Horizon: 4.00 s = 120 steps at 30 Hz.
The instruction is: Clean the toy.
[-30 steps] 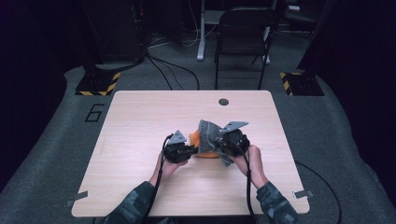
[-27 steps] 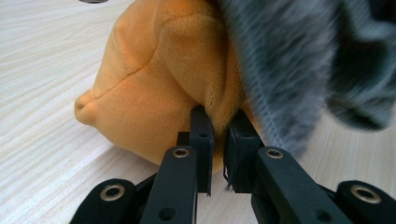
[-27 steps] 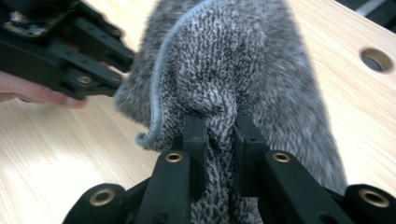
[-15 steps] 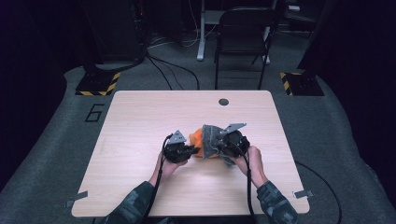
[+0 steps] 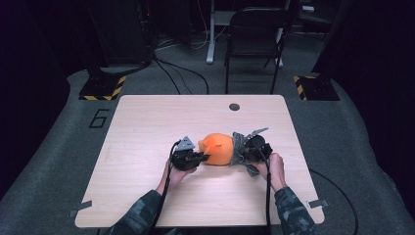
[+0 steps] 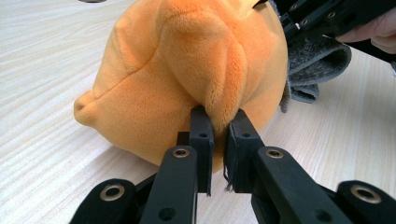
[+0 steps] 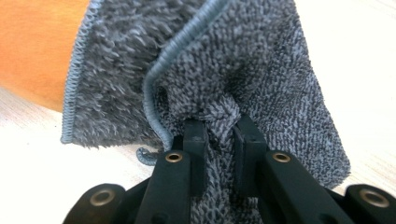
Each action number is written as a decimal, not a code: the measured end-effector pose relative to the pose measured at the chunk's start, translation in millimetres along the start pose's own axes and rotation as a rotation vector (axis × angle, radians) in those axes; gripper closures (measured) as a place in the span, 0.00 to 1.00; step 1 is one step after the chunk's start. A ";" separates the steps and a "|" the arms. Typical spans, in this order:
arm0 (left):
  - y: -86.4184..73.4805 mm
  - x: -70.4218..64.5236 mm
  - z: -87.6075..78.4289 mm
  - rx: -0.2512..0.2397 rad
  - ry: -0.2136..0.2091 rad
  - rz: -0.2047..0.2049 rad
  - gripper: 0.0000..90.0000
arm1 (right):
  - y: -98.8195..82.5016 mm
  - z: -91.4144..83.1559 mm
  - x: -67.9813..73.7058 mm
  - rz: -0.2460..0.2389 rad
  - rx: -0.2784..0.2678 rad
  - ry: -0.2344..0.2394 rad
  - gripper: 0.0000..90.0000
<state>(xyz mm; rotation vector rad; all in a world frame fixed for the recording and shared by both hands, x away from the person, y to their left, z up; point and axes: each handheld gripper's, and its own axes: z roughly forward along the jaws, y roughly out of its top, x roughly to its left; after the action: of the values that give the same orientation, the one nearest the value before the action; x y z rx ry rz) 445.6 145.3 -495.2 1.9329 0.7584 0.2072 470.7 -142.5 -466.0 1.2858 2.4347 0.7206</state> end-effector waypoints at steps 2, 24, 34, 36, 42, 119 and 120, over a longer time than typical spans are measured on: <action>-0.3 0.4 0.1 -0.001 -0.003 -0.002 0.92 | 3.5 -12.4 -0.4 0.001 -0.035 0.002 0.87; -1.0 -2.3 -4.3 0.011 0.045 0.089 0.55 | 35.5 -30.7 49.7 -0.123 -0.158 0.072 0.88; -4.8 -9.3 6.0 0.028 0.139 0.193 0.38 | 37.2 -28.7 44.0 -0.097 -0.166 0.089 0.88; -4.6 -9.7 8.4 0.031 0.154 0.218 0.38 | 38.0 -28.5 44.2 -0.094 -0.157 0.086 0.87; -5.3 -10.6 13.5 0.031 0.160 0.247 0.49 | 37.5 -27.3 43.2 -0.086 -0.157 0.092 0.88; 12.6 14.2 -0.9 -0.025 0.007 -0.168 0.90 | 7.2 -6.7 19.3 -0.059 -0.048 -0.054 0.87; 12.3 14.0 -0.8 -0.025 0.004 -0.176 0.90 | 6.8 -5.4 18.0 -0.052 -0.048 -0.056 0.87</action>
<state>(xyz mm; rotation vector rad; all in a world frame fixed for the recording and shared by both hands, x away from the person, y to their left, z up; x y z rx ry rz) 461.3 150.5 -486.8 1.8307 0.9194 0.1117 462.8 -126.0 -458.2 1.2039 2.3824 0.7155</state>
